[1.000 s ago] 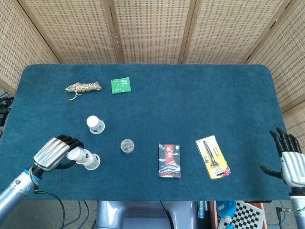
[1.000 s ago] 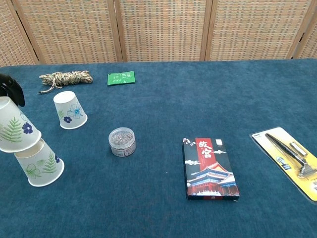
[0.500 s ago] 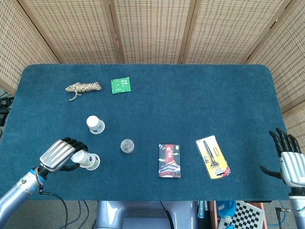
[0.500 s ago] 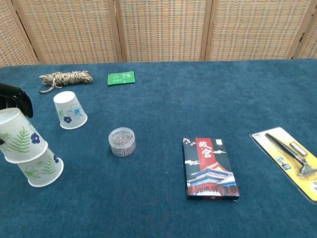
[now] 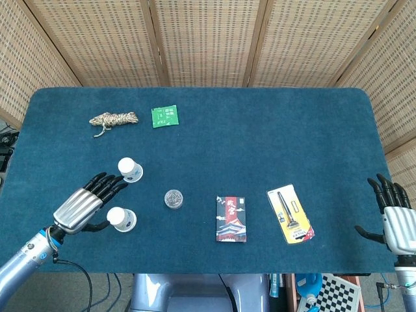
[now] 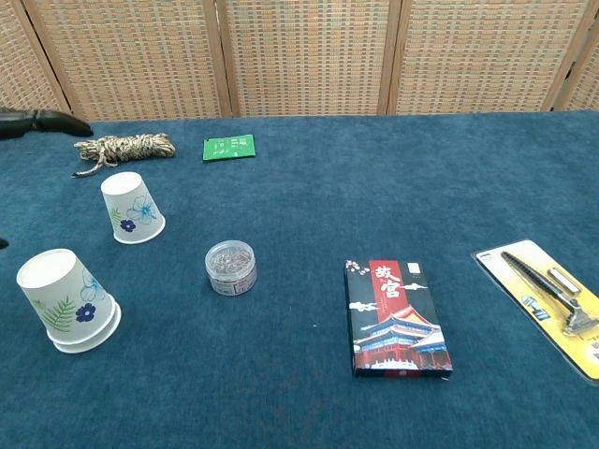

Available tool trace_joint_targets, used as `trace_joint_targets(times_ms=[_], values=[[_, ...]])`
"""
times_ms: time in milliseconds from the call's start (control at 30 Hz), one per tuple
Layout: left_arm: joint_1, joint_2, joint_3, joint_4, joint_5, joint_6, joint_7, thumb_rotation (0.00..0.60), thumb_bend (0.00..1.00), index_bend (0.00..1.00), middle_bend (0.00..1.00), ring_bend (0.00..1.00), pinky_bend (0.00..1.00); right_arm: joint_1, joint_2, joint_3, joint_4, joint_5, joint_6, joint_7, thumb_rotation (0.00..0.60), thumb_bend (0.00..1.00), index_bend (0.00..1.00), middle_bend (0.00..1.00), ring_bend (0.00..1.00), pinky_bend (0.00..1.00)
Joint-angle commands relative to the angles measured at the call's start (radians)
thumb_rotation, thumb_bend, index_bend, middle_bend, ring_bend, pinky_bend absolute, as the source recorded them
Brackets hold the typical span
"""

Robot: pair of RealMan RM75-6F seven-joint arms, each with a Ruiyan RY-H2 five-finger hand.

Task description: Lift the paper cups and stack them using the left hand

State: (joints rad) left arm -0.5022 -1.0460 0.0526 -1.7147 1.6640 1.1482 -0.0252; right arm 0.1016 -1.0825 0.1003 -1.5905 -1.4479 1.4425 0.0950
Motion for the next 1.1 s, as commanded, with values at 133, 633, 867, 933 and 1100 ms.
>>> trace_joint_targets(times_ms=[133,633,867,933,1100], values=[[-0.079,-0.039,-0.137,0.033,-0.214,-0.097,0.045,0.6,0.27,0.0,0.0,0.0,0.0,0.003,-0.002,-0.001,0.001,0.0,-0.005,-0.004,0.6,0.0,0.0,0.0,0.0,0.0],[-0.257,-0.307,-0.217,0.304,-0.625,-0.357,0.246,0.6,0.27,0.0,0.0,0.0,0.02,0.011,-0.009,0.009,0.022,0.036,-0.034,-0.002,0.6,0.0,0.0,0.0,0.0,0.0],[-0.293,-0.377,-0.216,0.386,-0.732,-0.385,0.308,0.6,0.27,0.01,0.09,0.04,0.16,0.014,-0.01,0.012,0.029,0.046,-0.042,0.001,0.6,0.0,0.0,0.0,0.0,0.0],[-0.296,-0.392,-0.213,0.4,-0.748,-0.383,0.319,0.6,0.27,0.05,0.14,0.09,0.21,0.014,-0.01,0.012,0.03,0.049,-0.045,0.003,0.6,0.0,0.0,0.0,0.0,0.0],[-0.304,-0.413,-0.212,0.423,-0.771,-0.391,0.323,0.6,0.27,0.16,0.25,0.18,0.28,0.015,-0.01,0.014,0.033,0.051,-0.045,0.007,0.6,0.0,0.0,0.0,0.0,0.0]])
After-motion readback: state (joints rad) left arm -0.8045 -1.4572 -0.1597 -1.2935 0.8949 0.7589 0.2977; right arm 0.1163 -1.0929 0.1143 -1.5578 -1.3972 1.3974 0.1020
